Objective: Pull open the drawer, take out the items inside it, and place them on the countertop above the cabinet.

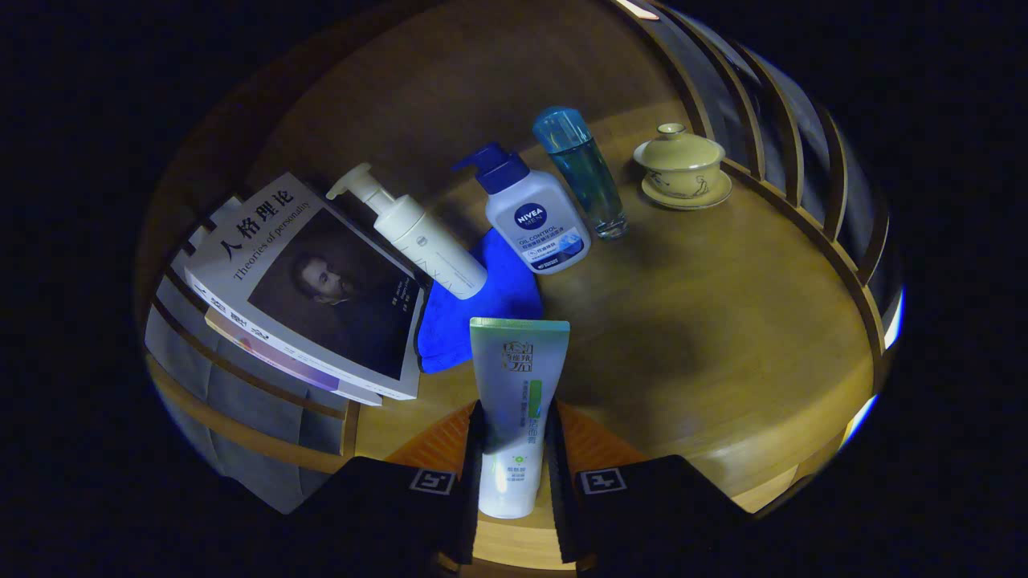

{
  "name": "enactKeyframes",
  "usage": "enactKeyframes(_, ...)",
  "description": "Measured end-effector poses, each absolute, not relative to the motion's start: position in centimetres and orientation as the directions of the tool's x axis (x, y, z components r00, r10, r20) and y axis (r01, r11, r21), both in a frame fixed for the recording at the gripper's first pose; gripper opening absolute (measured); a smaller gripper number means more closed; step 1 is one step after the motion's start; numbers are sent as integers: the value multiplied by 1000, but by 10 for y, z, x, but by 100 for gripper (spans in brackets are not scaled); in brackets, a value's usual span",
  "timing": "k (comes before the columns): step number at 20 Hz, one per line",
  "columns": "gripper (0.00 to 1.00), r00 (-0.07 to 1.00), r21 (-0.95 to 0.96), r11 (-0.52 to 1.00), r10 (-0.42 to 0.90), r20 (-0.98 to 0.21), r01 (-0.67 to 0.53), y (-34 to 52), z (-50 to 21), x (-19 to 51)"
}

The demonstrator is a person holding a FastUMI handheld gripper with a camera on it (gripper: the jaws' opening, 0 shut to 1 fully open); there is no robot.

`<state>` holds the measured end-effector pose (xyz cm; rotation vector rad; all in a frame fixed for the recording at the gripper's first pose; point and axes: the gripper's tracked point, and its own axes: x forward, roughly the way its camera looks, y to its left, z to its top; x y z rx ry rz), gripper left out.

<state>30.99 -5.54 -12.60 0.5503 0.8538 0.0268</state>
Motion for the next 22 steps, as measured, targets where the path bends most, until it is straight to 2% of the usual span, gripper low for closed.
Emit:
enactKeyframes(5,52,676,423,890,206,-707,171,-56,-136,310)
enactKeyframes(6,57,688,417,894,201,-697,162,-57,-130,309)
enactKeyframes(7,66,704,411,899,194,-684,151,-55,-127,310)
enactKeyframes(8,68,720,407,904,195,-666,132,-53,-119,309)
enactKeyframes(14,98,838,213,977,103,-536,16,-53,-77,280)
enactKeyframes(22,98,972,85,991,116,-204,-101,-14,6,192)
